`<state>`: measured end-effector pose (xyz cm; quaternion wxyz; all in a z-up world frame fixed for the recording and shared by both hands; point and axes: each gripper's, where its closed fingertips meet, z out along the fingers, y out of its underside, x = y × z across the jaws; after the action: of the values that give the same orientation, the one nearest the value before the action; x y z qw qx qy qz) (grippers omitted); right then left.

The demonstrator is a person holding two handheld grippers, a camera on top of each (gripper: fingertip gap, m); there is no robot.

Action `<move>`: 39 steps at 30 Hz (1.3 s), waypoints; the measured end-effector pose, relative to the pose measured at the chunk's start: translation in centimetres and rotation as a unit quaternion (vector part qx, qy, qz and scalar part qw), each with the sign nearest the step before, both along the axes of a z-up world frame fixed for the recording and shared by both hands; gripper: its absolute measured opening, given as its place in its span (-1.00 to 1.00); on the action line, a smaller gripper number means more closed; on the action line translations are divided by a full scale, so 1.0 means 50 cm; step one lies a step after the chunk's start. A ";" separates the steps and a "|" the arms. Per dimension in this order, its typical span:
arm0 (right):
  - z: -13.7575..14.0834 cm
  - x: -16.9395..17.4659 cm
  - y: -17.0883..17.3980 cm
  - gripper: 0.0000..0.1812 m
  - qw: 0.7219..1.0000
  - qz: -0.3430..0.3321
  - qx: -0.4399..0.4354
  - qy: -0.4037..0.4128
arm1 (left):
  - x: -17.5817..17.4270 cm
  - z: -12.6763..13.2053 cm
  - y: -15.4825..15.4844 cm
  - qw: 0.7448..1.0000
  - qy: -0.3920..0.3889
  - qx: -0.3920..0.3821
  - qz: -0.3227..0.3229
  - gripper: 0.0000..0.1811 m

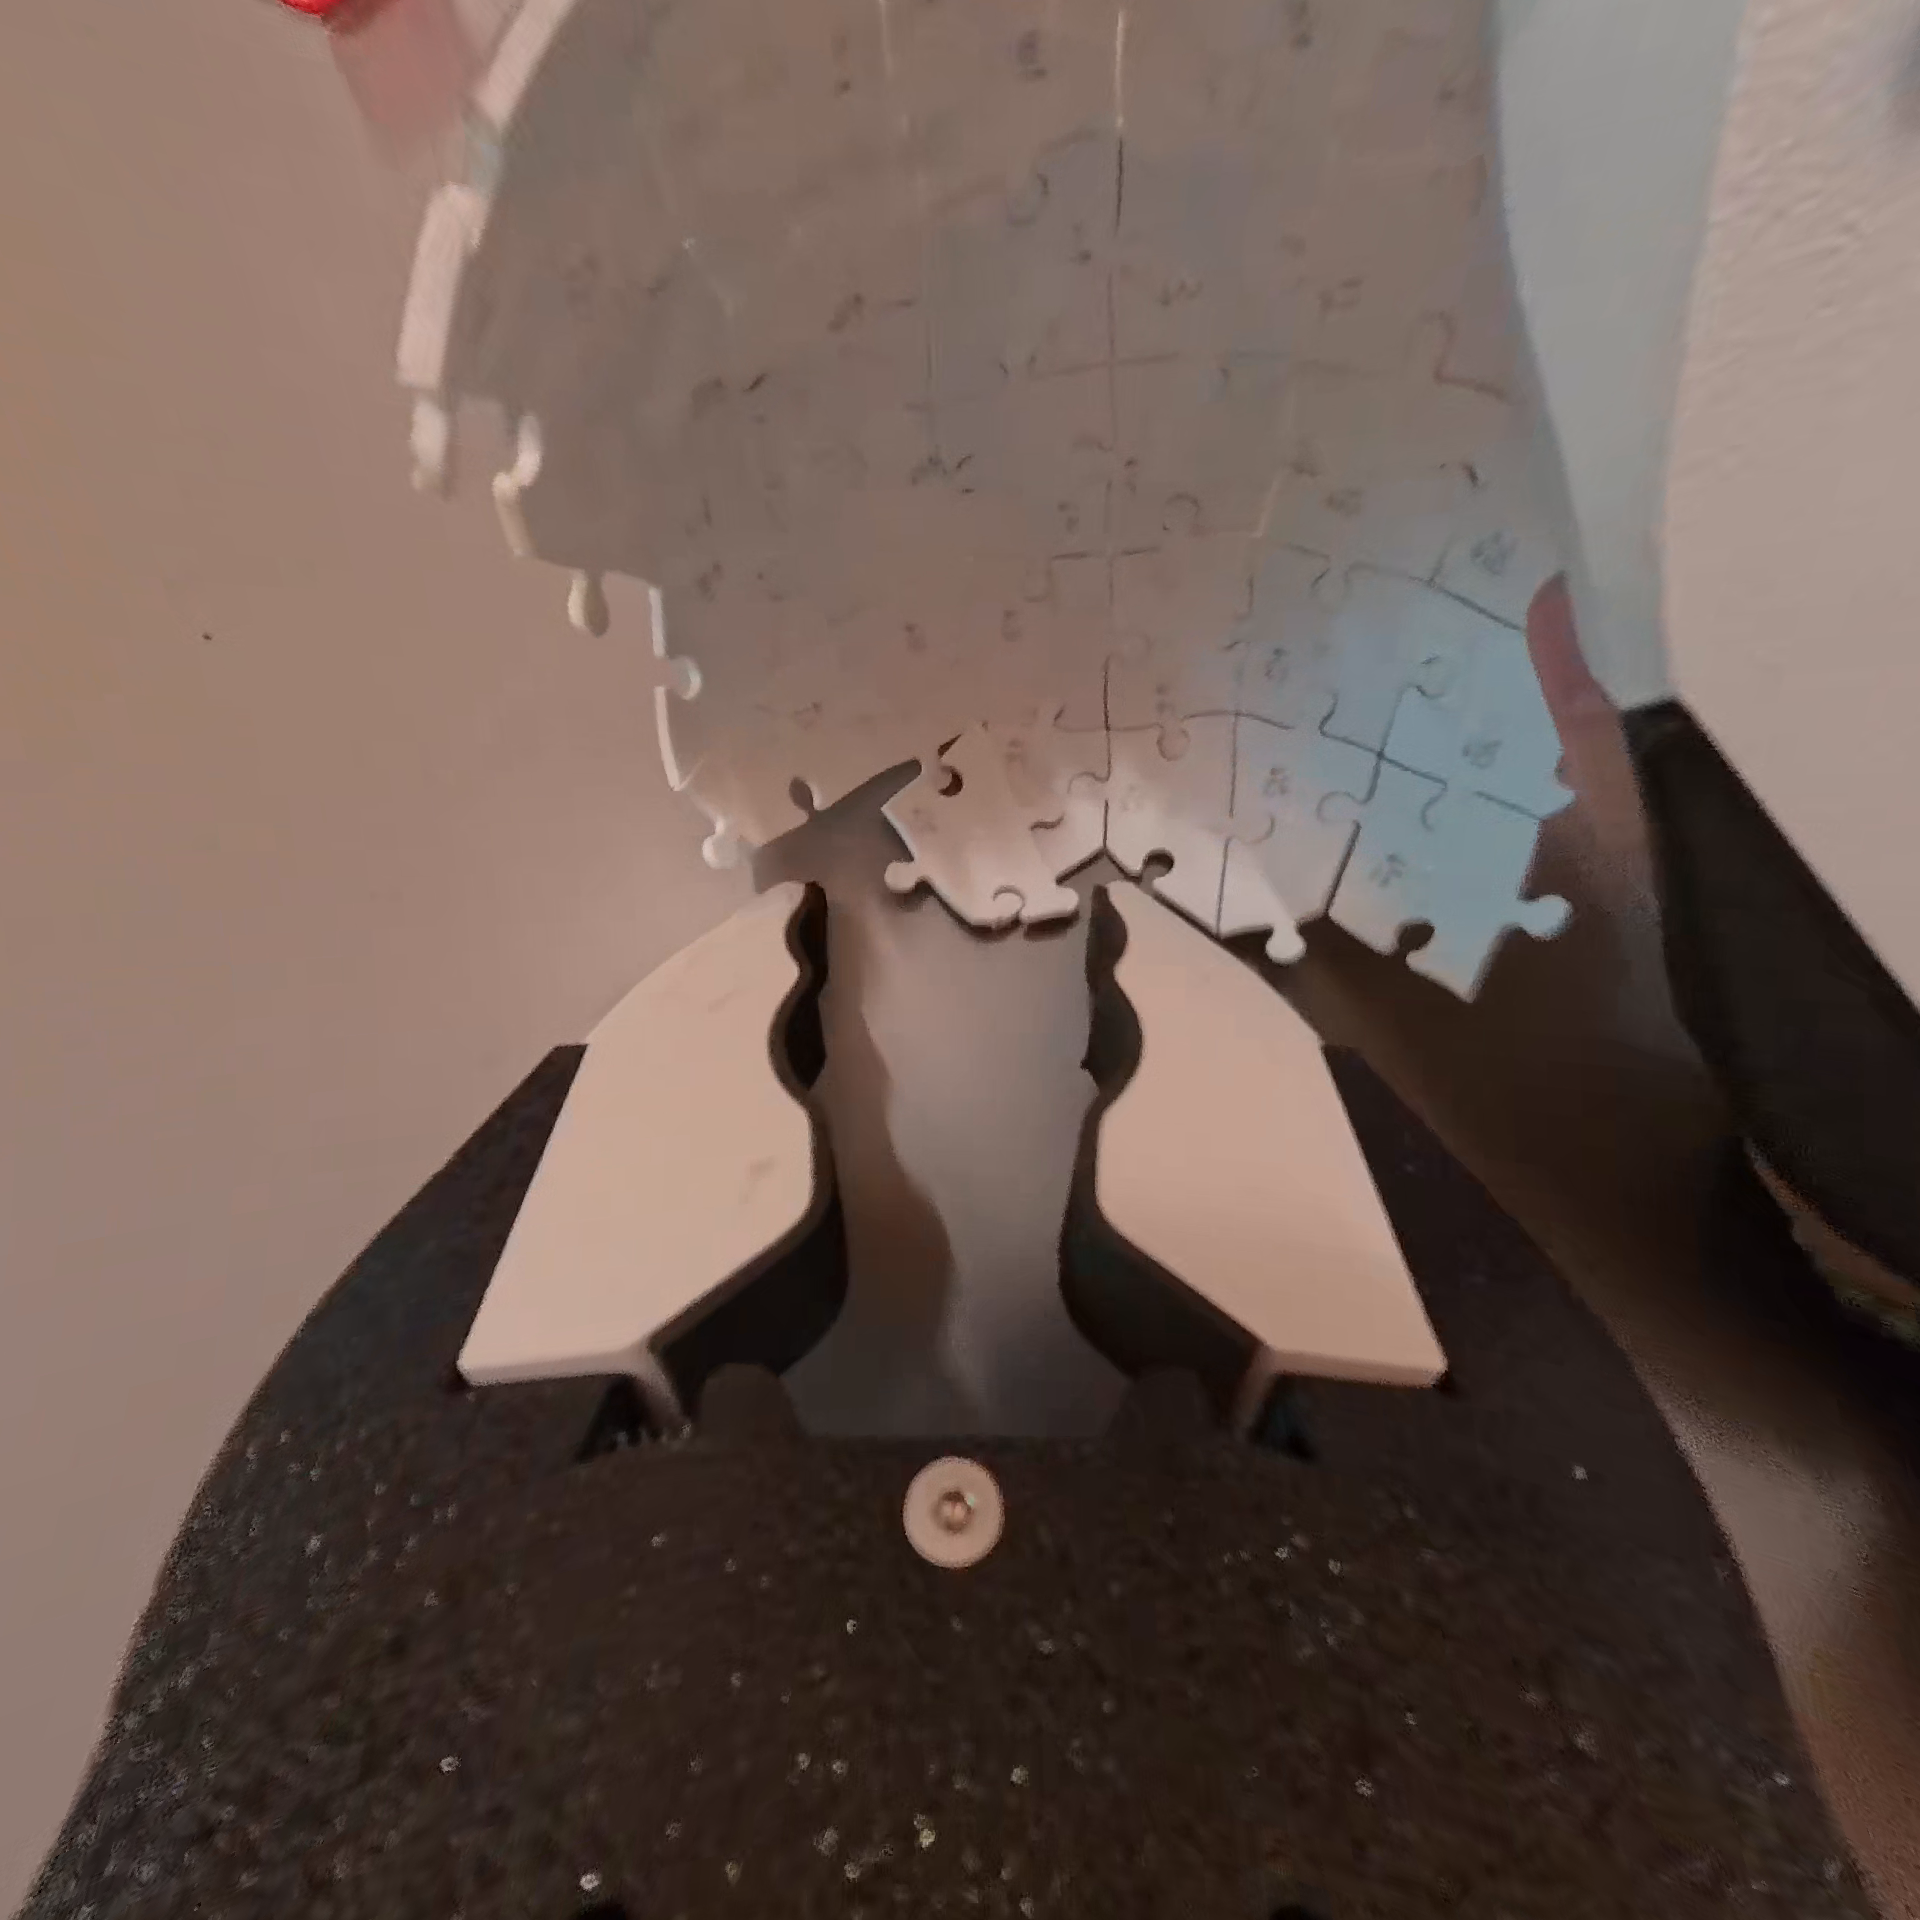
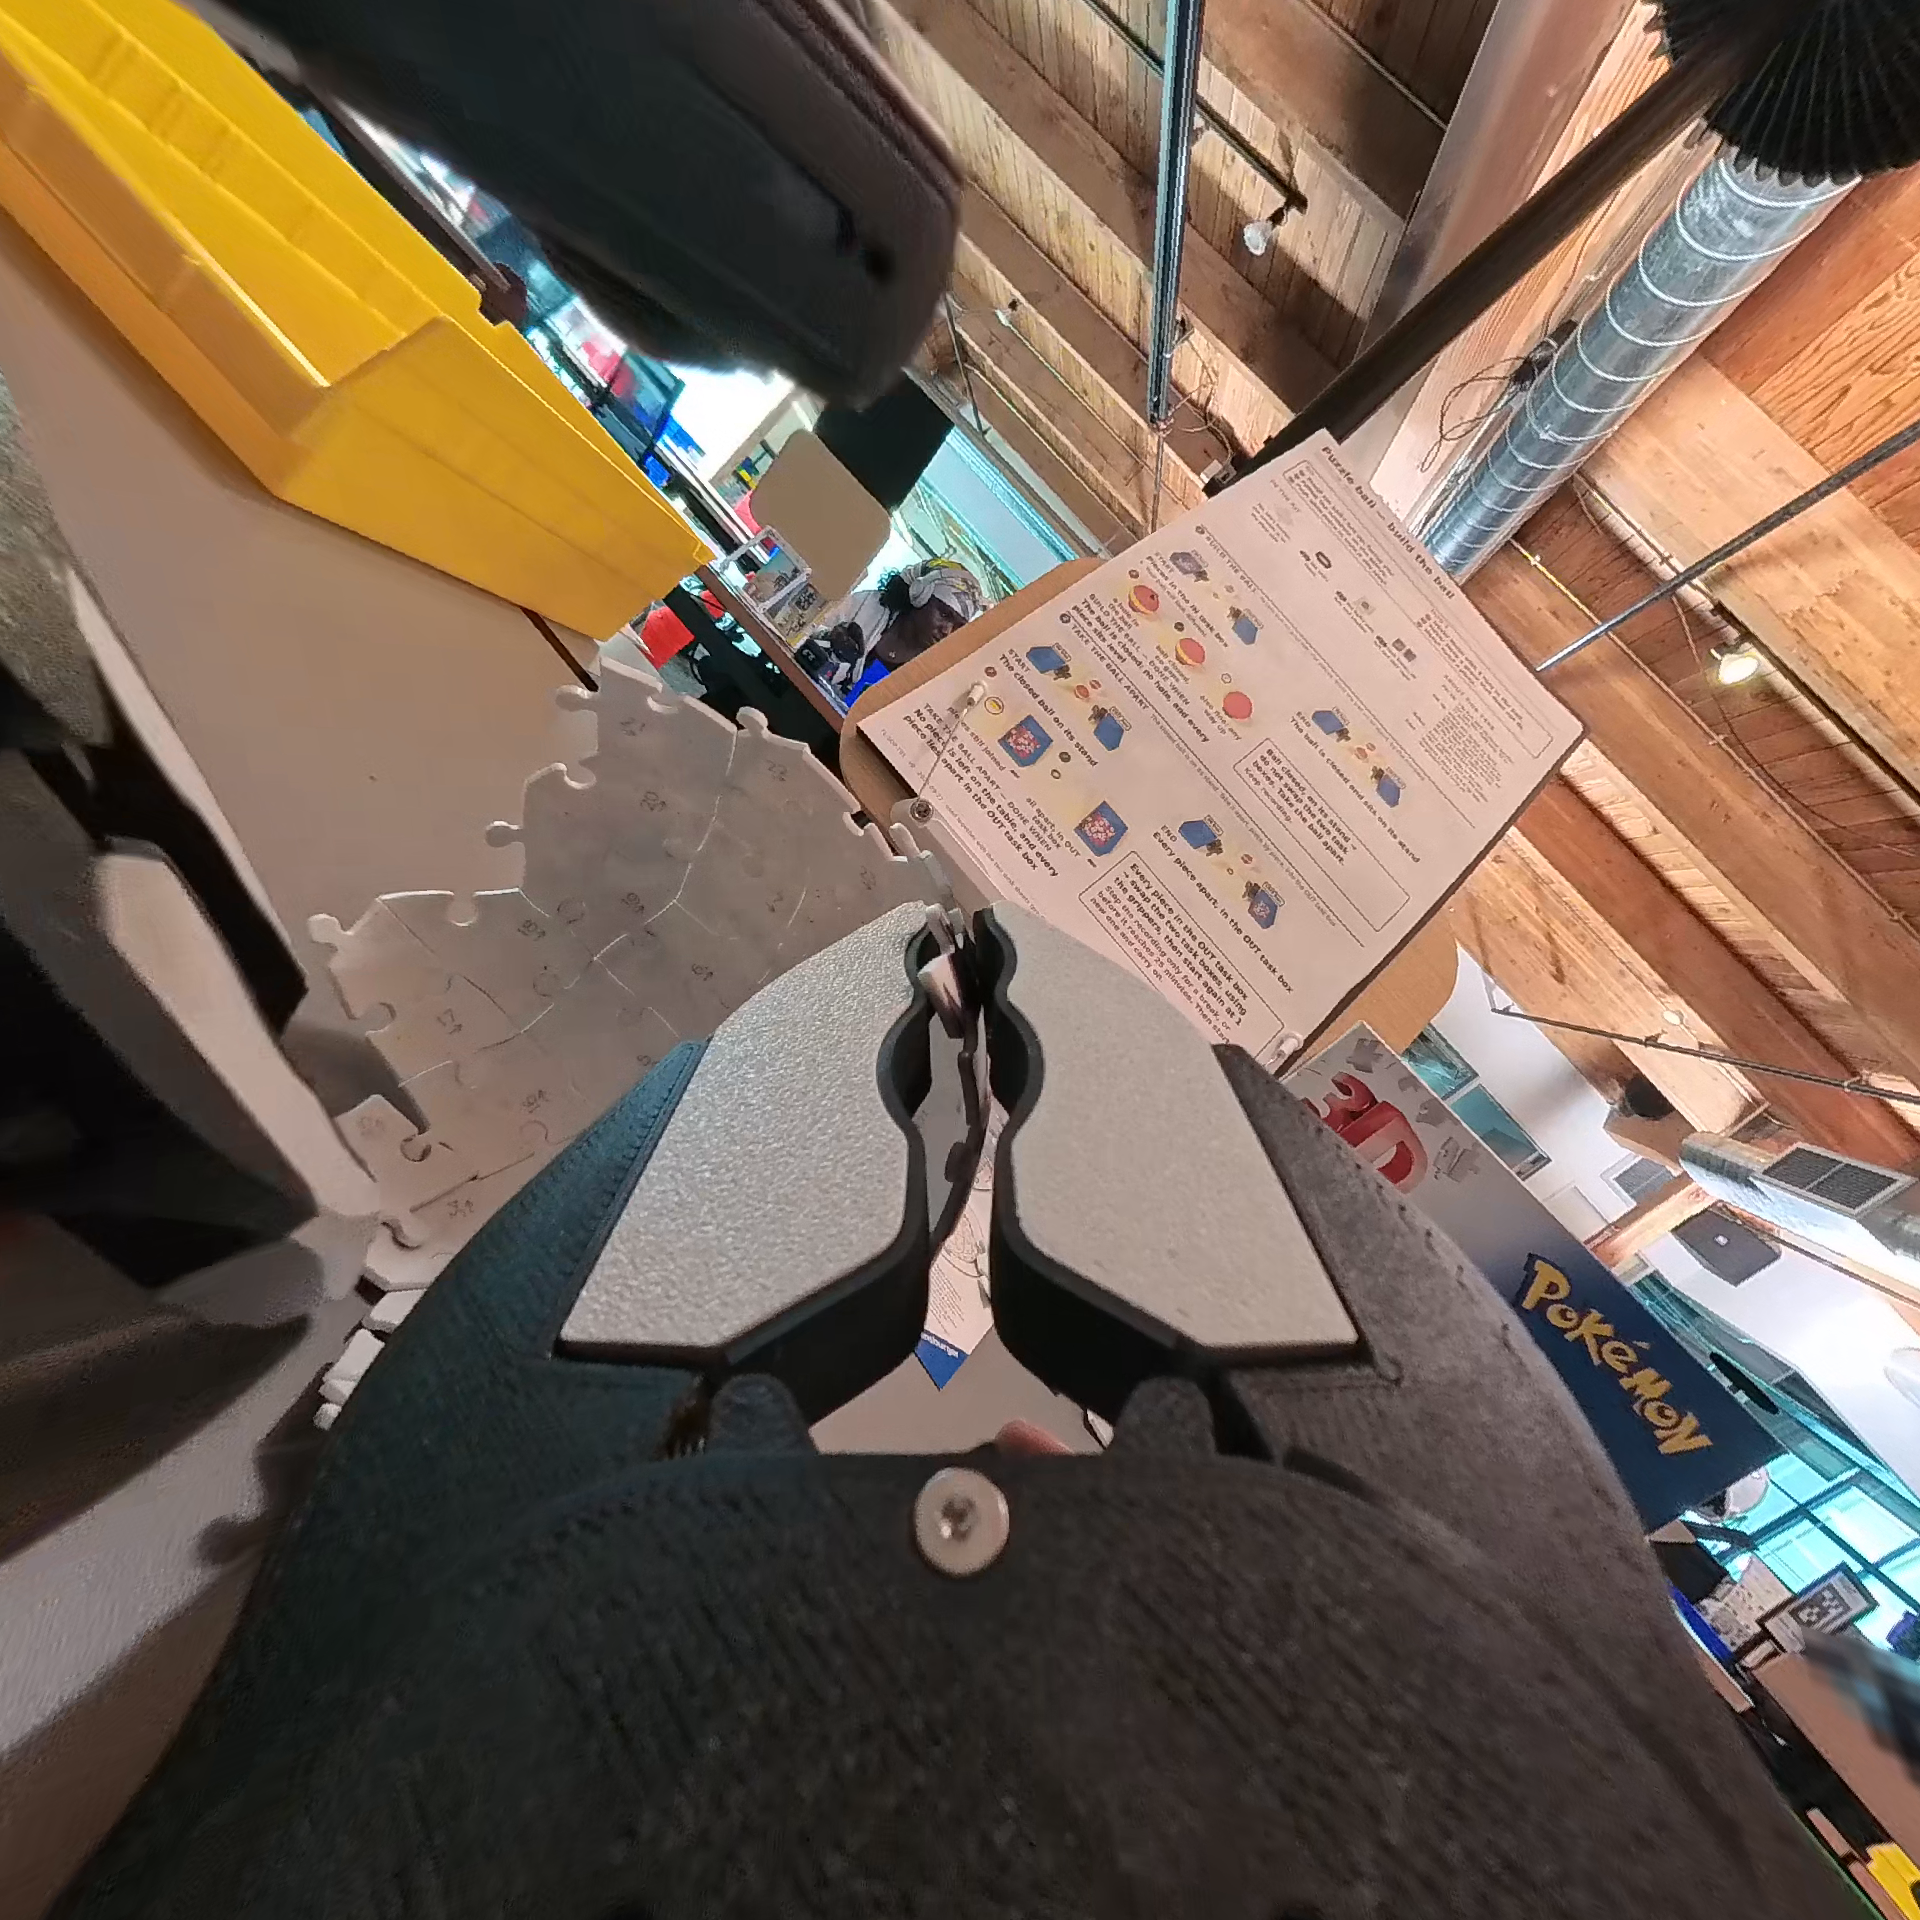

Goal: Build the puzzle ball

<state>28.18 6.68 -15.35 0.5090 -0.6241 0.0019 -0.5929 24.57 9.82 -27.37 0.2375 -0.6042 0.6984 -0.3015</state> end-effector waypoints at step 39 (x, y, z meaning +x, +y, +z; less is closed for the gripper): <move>0.003 -0.002 0.004 -0.94 1.000 0.006 -0.011 -0.010 | -0.001 0.001 0.000 1.000 0.009 -0.008 -0.008 -0.63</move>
<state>28.08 6.88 -15.22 0.5057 -0.6237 -0.0135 -0.5959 24.51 9.83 -27.33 0.2237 -0.6035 0.7027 -0.3034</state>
